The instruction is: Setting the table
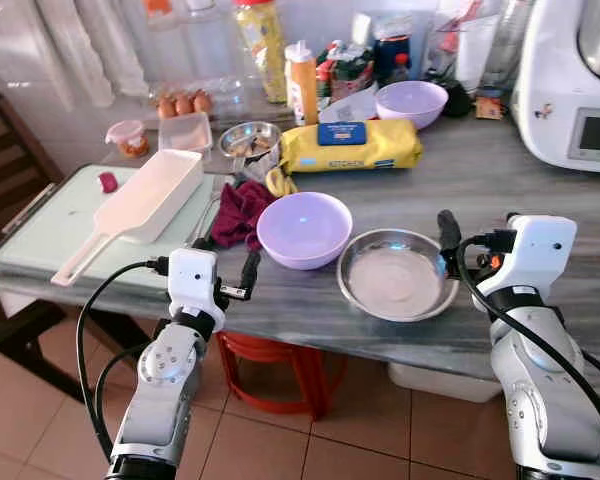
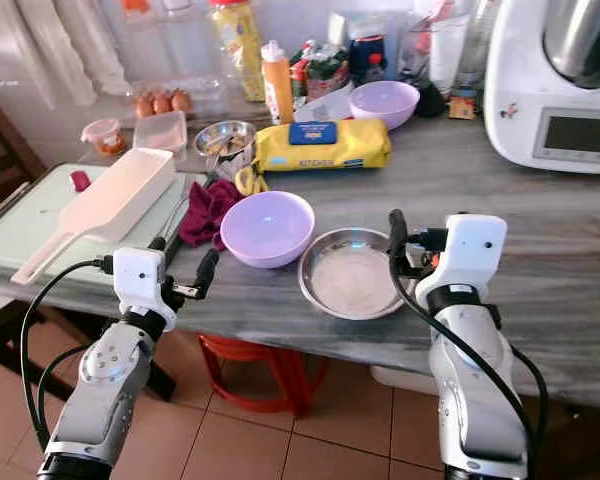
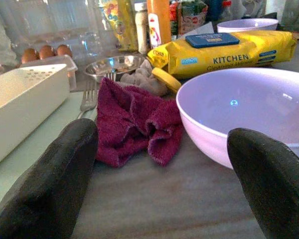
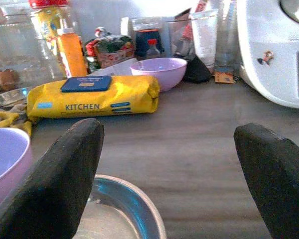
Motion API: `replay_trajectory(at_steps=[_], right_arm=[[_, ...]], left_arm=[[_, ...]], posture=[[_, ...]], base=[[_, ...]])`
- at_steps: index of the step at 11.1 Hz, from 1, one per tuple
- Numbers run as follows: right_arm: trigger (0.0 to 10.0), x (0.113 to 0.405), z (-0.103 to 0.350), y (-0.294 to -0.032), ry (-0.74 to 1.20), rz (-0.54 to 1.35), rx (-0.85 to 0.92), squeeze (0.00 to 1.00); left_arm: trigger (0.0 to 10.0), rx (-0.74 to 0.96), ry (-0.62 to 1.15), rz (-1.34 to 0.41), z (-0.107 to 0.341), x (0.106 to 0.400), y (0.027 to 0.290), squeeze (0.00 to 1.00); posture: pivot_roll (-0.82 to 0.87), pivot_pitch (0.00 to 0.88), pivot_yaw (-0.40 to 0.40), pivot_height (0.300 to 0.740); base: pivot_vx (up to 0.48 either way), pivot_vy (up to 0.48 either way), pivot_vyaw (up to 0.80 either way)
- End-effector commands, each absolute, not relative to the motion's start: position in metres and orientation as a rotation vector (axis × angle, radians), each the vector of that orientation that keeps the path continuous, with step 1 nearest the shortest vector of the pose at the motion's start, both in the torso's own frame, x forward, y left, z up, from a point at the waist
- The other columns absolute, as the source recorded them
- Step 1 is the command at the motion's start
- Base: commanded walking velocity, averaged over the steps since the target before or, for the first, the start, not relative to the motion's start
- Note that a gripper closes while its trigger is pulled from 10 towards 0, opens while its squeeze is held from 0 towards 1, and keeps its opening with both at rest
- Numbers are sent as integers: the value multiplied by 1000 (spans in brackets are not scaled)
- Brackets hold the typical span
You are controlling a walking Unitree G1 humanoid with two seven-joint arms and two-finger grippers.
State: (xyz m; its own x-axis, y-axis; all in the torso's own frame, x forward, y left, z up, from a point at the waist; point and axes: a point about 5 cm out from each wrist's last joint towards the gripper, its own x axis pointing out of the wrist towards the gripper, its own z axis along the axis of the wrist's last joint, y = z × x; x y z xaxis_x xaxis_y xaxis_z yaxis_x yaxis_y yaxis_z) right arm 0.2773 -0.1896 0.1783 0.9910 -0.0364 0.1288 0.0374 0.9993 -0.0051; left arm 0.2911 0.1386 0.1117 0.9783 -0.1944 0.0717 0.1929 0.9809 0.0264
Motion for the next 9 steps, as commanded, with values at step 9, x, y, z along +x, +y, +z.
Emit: replay_trajectory(at_steps=[9], right_arm=[[10000,280,179,-189,-137,-33,0,0]], left_arm=[[10000,85,-50,-118,111,294,138,0]], posture=[[-124,36,100,740]], base=[[0,0,-410]])
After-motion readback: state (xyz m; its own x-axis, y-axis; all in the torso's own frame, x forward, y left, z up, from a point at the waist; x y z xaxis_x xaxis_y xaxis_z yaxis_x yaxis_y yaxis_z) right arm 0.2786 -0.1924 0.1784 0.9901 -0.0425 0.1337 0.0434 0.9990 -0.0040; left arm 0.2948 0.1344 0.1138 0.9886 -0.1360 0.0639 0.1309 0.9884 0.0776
